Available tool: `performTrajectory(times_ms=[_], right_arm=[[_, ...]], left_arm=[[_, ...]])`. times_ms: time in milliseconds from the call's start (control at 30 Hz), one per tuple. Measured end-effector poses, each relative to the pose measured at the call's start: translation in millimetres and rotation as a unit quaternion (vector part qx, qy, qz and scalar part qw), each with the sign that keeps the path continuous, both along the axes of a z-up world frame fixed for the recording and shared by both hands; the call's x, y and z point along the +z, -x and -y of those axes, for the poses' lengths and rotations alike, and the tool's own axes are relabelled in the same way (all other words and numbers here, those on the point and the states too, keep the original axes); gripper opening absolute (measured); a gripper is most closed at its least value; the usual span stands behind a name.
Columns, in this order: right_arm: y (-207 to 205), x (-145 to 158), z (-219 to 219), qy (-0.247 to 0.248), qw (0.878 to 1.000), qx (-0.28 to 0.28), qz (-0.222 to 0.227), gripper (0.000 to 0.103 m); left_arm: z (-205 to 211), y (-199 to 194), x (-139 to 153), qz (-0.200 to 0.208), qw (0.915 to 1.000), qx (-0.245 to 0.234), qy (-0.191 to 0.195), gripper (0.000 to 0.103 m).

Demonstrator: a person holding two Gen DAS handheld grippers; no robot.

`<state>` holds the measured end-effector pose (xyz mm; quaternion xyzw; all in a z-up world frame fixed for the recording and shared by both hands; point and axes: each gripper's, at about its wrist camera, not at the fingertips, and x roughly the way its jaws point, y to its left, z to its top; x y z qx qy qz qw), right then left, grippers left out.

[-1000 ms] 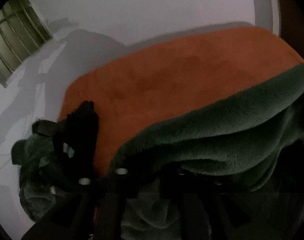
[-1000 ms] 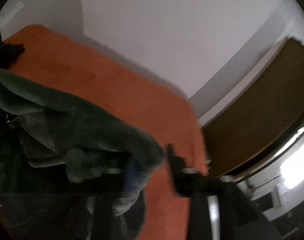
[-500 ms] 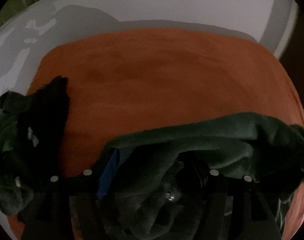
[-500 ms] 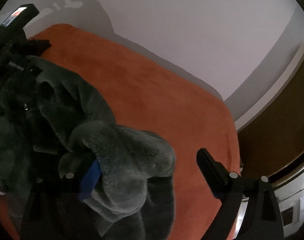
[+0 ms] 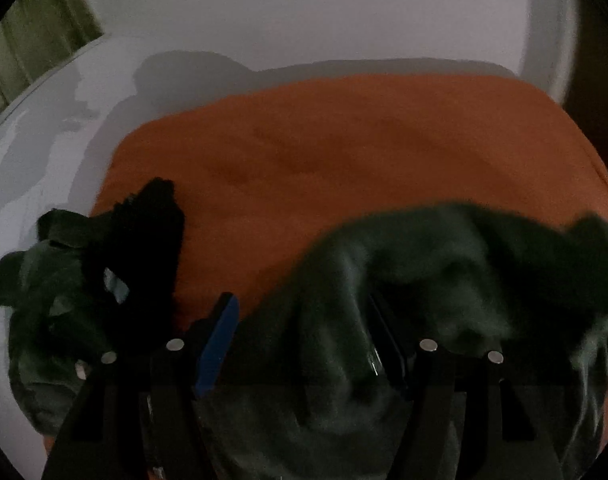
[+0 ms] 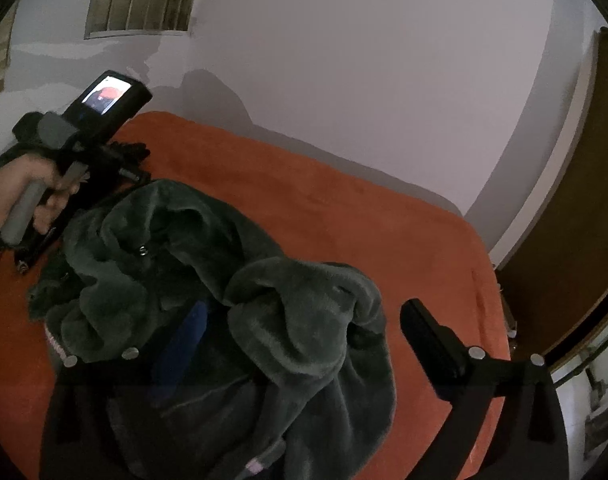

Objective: Fold clothes
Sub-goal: 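Lower the green fleece onto the bed with both grippers and release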

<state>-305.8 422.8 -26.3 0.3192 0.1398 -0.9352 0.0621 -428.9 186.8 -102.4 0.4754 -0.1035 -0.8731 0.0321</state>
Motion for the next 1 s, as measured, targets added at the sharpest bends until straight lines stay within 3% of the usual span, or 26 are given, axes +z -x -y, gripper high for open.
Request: performTrajectory(times_ms=[100,200,367,500,700,767,900,1000], right_arm=[[-9.1,-2.1,10.8,0.018,1.0,-0.013,0.011,0.099],[-25.7,-28.5,10.8,0.072,0.996,-0.035,0.04,0.099],[-53.6,-73.5,11.1,0.158,0.981,-0.072,0.09,0.099],[-77.2,-105.1,18.6,0.155,0.977,-0.088,0.116,0.099],[-109.1,-141.7,34.6,0.142,0.975,-0.097,0.138,0.099],[-117.9,-151.1,38.5,0.144,0.973,-0.105,0.147,0.099],[-141.8,-160.9,34.3,0.177,0.958,-0.146,0.172,0.099],[-164.5,-169.3,24.9,0.239,0.936,-0.172,0.192,0.098]], left_arm=[[-0.6,-46.2,-11.6,0.007,0.9994,-0.034,-0.005,0.071],[-1.8,-89.1,-34.6,0.03,0.9963,-0.065,-0.047,0.073],[5.2,-148.3,-73.0,0.064,0.9933,-0.076,-0.059,0.074],[18.1,-179.6,-101.8,0.076,0.9931,-0.069,-0.055,0.073],[46.1,-206.6,-123.8,0.075,0.9925,-0.032,-0.09,0.074],[53.8,-211.0,-127.6,0.068,0.9937,-0.022,-0.086,0.074],[77.7,-223.1,-127.5,0.043,0.9963,-0.012,-0.074,0.074],[96.6,-226.6,-133.8,0.052,0.996,0.001,-0.072,0.074]])
